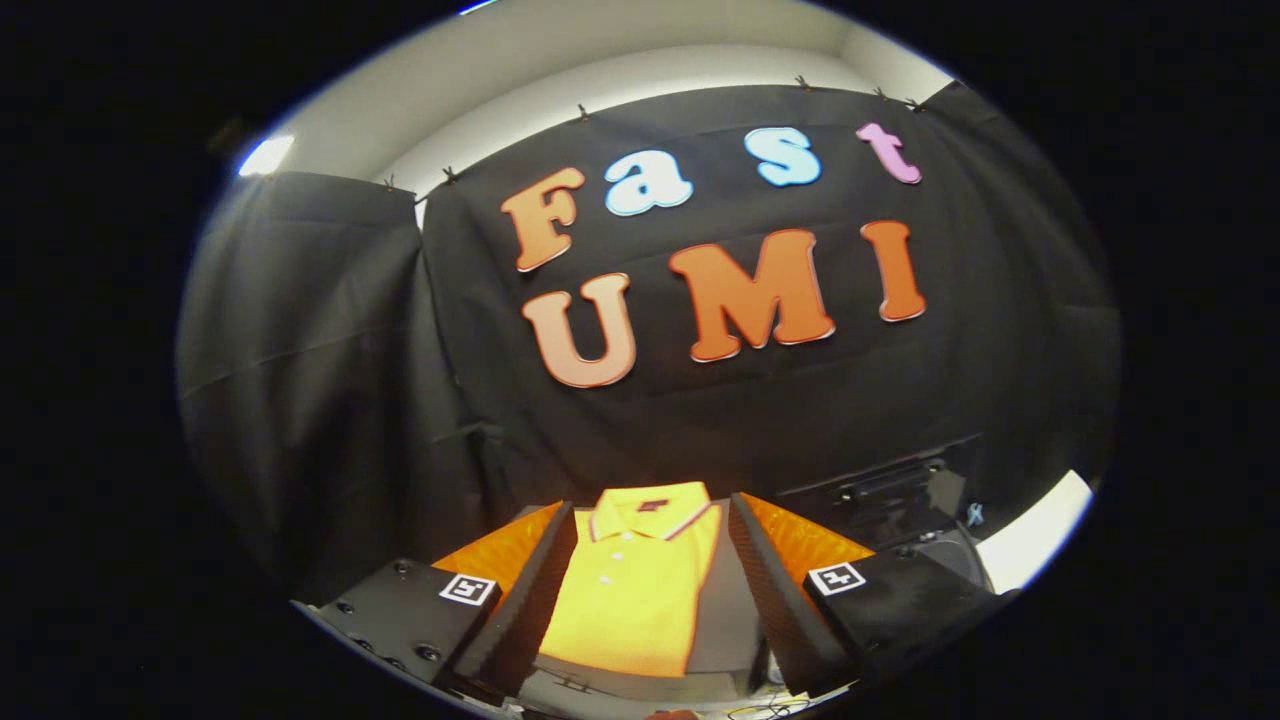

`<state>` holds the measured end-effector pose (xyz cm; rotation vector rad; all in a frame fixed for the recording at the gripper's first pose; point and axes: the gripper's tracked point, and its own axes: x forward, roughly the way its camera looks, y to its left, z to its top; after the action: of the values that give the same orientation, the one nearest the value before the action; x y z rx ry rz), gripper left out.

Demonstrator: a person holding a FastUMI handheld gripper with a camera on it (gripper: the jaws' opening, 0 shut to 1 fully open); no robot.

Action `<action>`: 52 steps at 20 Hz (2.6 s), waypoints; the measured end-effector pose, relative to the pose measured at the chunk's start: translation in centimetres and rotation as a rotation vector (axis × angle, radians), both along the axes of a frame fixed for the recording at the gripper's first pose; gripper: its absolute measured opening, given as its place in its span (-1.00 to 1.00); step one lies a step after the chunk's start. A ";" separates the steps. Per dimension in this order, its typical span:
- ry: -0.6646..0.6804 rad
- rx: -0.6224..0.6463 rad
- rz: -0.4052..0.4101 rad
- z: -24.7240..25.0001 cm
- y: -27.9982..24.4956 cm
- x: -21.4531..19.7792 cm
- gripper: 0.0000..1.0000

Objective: Put the clothes into the washing machine and then close the washing machine lid.

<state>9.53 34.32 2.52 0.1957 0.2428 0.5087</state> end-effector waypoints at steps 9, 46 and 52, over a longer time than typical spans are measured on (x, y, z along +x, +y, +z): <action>0.289 -0.197 0.036 -9.6 8.3 4.3 0.96; -0.049 0.052 0.035 -8.4 5.6 4.7 -0.83; -0.079 0.094 0.052 -6.2 3.2 2.6 -0.83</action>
<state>12.13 37.55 -3.67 0.2605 0.1478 0.5790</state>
